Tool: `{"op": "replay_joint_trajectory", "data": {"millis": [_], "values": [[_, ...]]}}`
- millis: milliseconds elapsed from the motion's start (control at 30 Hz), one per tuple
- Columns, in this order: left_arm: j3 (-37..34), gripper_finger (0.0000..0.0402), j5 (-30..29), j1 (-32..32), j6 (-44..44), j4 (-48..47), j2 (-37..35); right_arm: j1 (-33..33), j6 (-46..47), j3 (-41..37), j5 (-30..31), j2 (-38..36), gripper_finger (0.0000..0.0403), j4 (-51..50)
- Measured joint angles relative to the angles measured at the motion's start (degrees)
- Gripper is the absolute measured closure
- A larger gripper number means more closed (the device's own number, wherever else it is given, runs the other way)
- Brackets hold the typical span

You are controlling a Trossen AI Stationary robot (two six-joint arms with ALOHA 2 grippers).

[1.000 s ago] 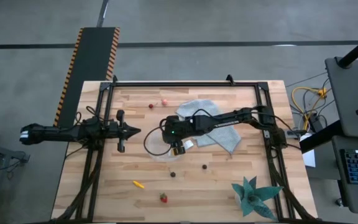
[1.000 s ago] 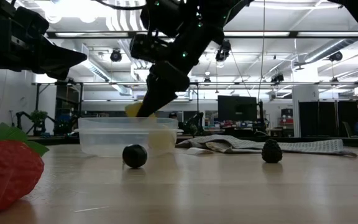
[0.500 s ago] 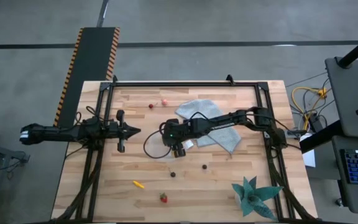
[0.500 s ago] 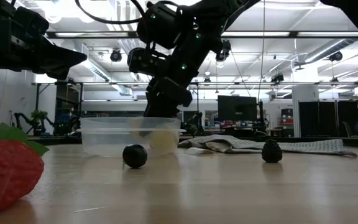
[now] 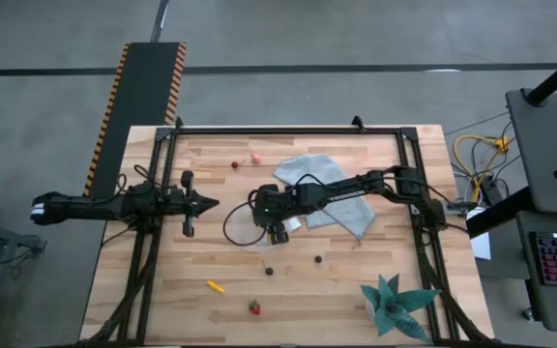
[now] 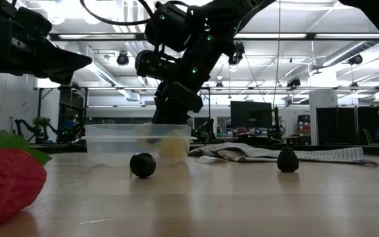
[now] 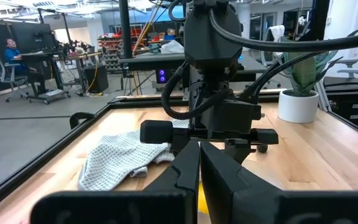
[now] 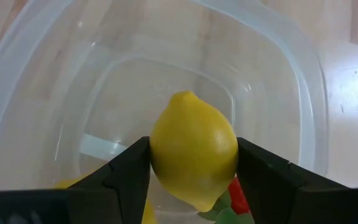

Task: Pick and placing Produce into tupperware
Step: Put the yellow lemon into the transparent bin, then put the blackberry into the transparent bin

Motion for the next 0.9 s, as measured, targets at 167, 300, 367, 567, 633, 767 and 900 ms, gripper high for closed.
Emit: {"op": "replay_joint_trajectory", "data": {"millis": [167, 300, 367, 567, 633, 767, 900], "values": [[0.0, 0.0402, 0.0, 0.0, 0.0, 0.0, 0.0, 0.0, 1.4, 0.0, 0.1, 0.0, 0.0181, 0.4], [0.0, 0.0402, 0.0, 0.0, 0.0, 0.0, 0.0, 0.0, 1.5, 0.0, 0.2, 0.0, 0.0164, 0.6], [0.0, 0.0402, 0.0, 0.0, 0.0, 0.0, 0.0, 0.0, 1.3, 0.0, 0.1, 0.0, 0.0156, 0.8], [0.0, 0.0402, 0.0, 0.0, 0.0, 0.0, 0.0, 0.0, 1.2, 0.0, 0.2, 0.0, 0.0142, 0.8], [0.0, 0.0402, 0.0, 0.0, 0.0, 0.0, 0.0, 0.0, 1.1, 0.0, 0.2, 0.0, 0.0141, 0.9], [0.0, 0.0402, 0.0, 0.0, 0.0, 0.0, 0.0, 0.0, 1.0, 0.0, 0.2, -0.5, 0.0143, 1.2], [0.0, 0.0402, 0.0, 0.0, 0.0, 0.0, 0.0, -0.1, 1.0, 0.0, 0.2, -1.8, 0.0148, 1.2]]}}
